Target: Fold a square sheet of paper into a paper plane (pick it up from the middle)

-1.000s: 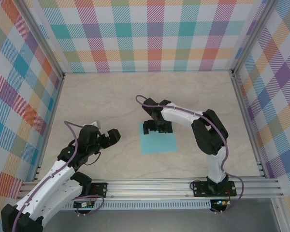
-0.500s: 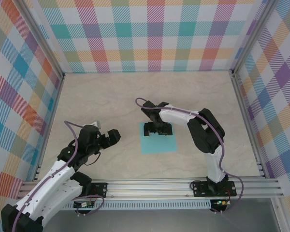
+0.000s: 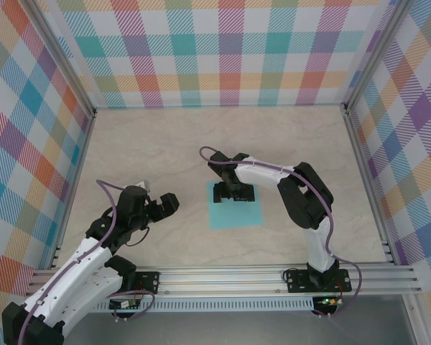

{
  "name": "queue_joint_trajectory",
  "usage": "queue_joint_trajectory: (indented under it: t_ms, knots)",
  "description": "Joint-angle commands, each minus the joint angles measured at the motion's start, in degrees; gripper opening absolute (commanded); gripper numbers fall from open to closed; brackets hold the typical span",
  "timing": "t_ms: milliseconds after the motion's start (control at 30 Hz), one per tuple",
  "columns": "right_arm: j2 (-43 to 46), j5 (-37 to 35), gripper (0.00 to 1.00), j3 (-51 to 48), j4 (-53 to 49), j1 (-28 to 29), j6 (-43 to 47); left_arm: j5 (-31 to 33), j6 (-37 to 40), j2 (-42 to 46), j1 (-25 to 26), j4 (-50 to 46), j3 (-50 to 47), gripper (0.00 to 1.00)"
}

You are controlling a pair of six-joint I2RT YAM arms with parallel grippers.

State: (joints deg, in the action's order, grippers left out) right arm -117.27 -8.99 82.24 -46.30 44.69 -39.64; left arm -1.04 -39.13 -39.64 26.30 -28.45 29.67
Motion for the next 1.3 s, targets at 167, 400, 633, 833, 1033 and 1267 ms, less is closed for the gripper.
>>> queue_joint_trajectory:
  t_ms: [167,400,633,833,1033,1267]
  knots:
    - [-5.24,1.75,0.82,-3.80,-0.72,0.57,0.17,-0.28,1.19,0.39,-0.82,-1.61,0.56,1.00]
    - [-4.09,2.48,0.74,-3.72,-0.59,0.15,1.47,-0.24,1.21,0.26,-0.82,-1.50,0.59,1.00]
    - [1.16,0.79,0.94,-0.43,-3.56,-0.13,2.84,-0.42,1.22,0.15,-0.82,-1.44,0.48,1.00]
    - [2.46,-0.49,1.00,1.22,-4.45,-0.39,2.46,-0.76,1.33,-0.57,-0.82,-0.63,0.46,1.00]
    - [-1.50,3.37,1.00,-1.76,-1.44,-0.57,2.11,-1.07,1.72,-1.15,-0.78,-0.73,0.65,1.00]
    - [-5.56,6.69,0.95,-5.81,1.17,-0.06,0.62,-0.94,1.78,-1.04,-0.87,-1.08,1.00,1.00]
